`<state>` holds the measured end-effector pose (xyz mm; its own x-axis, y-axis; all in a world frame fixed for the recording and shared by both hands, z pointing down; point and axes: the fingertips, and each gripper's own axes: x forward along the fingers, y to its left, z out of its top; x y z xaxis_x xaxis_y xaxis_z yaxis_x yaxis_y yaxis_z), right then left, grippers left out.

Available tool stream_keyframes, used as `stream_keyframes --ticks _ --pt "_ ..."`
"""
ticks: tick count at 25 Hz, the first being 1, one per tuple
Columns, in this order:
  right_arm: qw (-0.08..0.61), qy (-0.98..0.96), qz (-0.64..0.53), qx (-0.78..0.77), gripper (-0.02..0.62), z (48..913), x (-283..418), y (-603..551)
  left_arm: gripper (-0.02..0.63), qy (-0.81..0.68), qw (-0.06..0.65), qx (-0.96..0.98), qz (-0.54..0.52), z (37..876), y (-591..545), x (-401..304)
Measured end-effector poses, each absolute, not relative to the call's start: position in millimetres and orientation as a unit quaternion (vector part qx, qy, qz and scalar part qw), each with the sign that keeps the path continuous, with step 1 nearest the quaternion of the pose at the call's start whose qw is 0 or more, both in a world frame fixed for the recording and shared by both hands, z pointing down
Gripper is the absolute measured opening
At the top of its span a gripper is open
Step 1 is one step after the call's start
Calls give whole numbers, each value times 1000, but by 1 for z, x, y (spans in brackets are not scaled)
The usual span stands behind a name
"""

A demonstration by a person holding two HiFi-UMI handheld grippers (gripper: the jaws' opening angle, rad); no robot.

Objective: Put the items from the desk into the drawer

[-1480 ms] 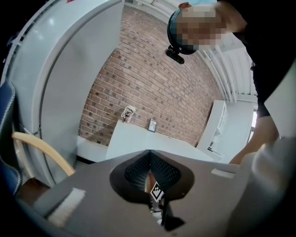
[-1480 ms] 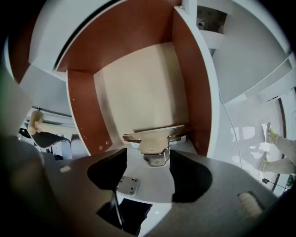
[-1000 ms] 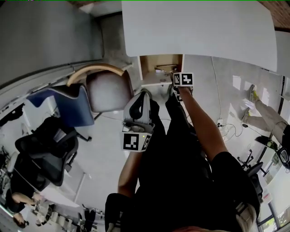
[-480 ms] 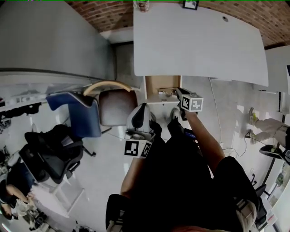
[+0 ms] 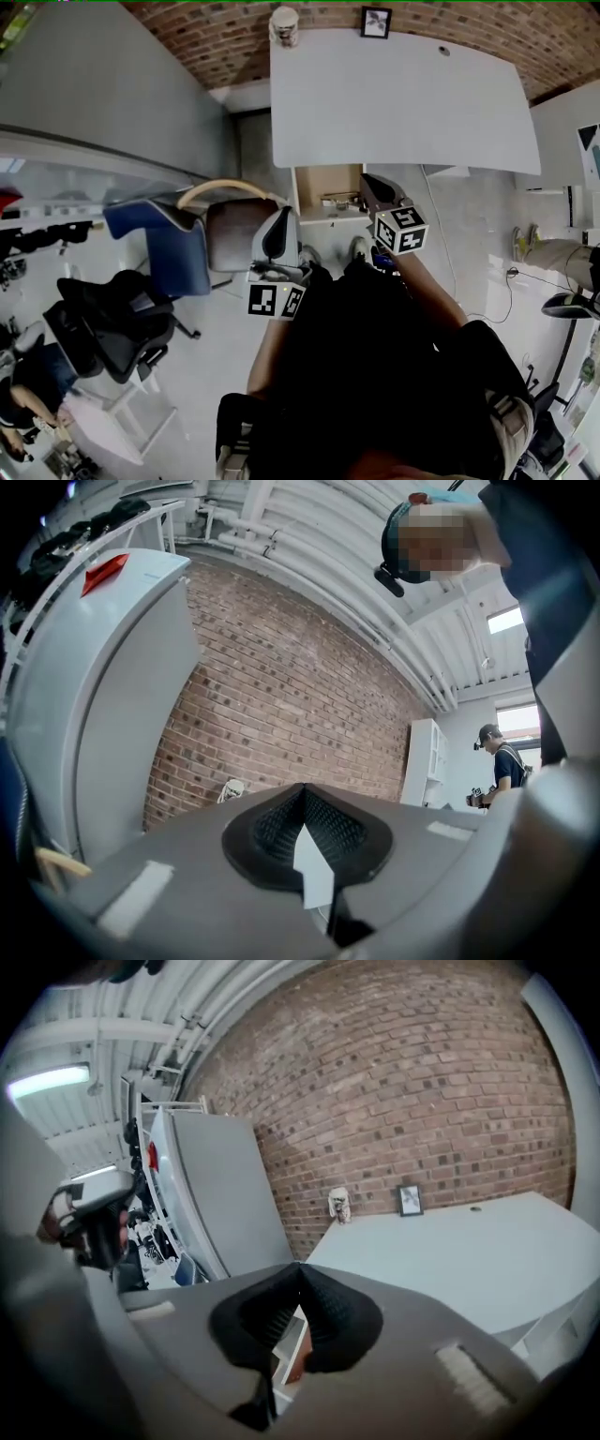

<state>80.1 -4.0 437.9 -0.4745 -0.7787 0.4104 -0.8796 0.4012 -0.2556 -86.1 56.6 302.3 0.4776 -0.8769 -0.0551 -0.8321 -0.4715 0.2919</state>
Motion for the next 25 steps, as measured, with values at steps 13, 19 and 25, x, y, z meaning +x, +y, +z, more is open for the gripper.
stream_keyframes --ticks 13,19,25 --pt "72 -857 154 487 3 357 79 33 14 -505 77 854 -95 288 61 -90" --pt "73 -856 156 488 2 360 82 28 14 -511 72 851 -94 288 60 -92" --pt "71 -857 155 486 2 359 83 25 14 -515 72 849 -91 288 59 -94"
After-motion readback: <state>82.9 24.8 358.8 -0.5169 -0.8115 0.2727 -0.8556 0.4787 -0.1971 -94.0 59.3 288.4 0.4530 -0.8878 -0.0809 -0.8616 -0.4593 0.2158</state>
